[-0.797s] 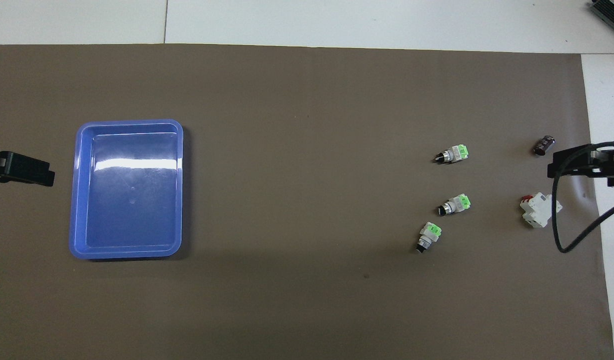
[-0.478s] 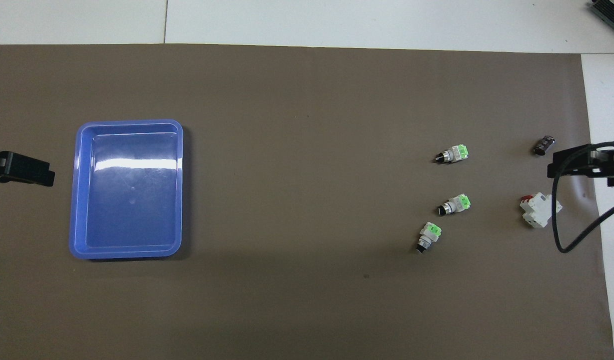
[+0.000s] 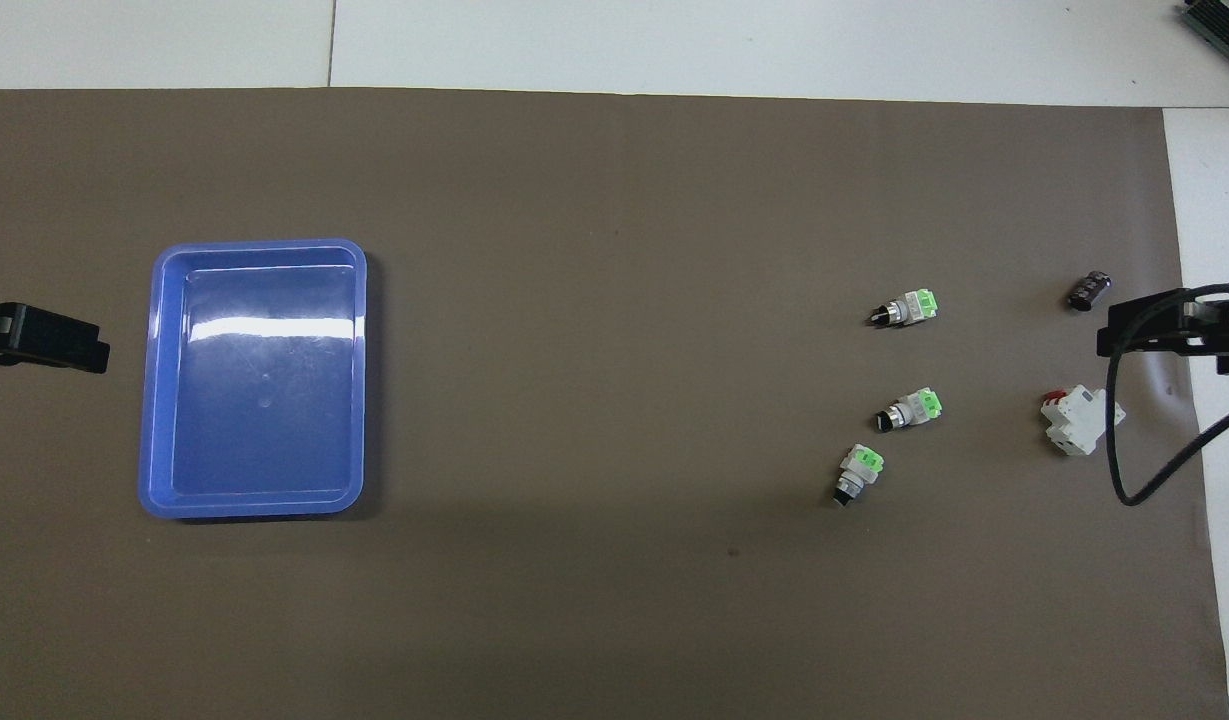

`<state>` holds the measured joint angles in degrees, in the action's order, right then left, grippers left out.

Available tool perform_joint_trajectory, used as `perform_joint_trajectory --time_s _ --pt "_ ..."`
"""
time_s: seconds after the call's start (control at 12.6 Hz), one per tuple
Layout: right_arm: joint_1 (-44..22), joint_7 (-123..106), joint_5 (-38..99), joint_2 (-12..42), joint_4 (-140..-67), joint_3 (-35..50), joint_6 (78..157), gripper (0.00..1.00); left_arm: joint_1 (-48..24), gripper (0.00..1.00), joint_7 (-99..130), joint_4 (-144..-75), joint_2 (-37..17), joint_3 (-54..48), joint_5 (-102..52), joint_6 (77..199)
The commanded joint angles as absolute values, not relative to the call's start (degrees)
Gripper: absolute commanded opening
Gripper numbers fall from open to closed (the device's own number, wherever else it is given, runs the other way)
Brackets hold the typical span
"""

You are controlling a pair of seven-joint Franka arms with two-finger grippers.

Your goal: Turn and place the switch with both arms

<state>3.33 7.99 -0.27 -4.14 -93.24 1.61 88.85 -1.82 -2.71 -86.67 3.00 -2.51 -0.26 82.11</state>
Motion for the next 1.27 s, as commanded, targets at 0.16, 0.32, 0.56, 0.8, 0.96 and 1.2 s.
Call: perform_joint_trajectory --time_s 0.16,0.32,0.56,0.8,0.96,1.2 --pt "3.7 5.71 -0.53 -5.71 -94.65 1.58 91.93 1.0 -1.41 1.0 -2.64 -88.15 4.48 -2.72 0.35 81.83" --pt "3.78 6.32 -0.61 -6.94 -96.84 1.58 92.02 1.0 -1.49 1.0 -2.64 -88.15 4.4 -2.72 0.35 81.74" --pt "3.61 17.61 -0.62 -7.56 -99.22 1.67 94.12 1.0 -1.41 1.0 -2.64 -88.15 4.48 -2.72 0.35 81.74" --pt "2.82 35.28 -0.53 -8.26 -103.87 1.85 99.13 1.0 -1.41 1.0 -2.64 -88.15 4.48 -2.72 0.35 81.74" --pt "1.24 47.66 -0.53 -8.87 -109.04 2.02 102.72 1.0 -1.49 1.0 -2.64 -88.15 4.48 -2.72 0.35 81.74" --pt "-2.88 63.77 -0.53 -11.86 -120.47 2.02 110.38 1.0 -1.41 1.0 -2.64 -88.15 4.48 -2.72 0.26 81.74"
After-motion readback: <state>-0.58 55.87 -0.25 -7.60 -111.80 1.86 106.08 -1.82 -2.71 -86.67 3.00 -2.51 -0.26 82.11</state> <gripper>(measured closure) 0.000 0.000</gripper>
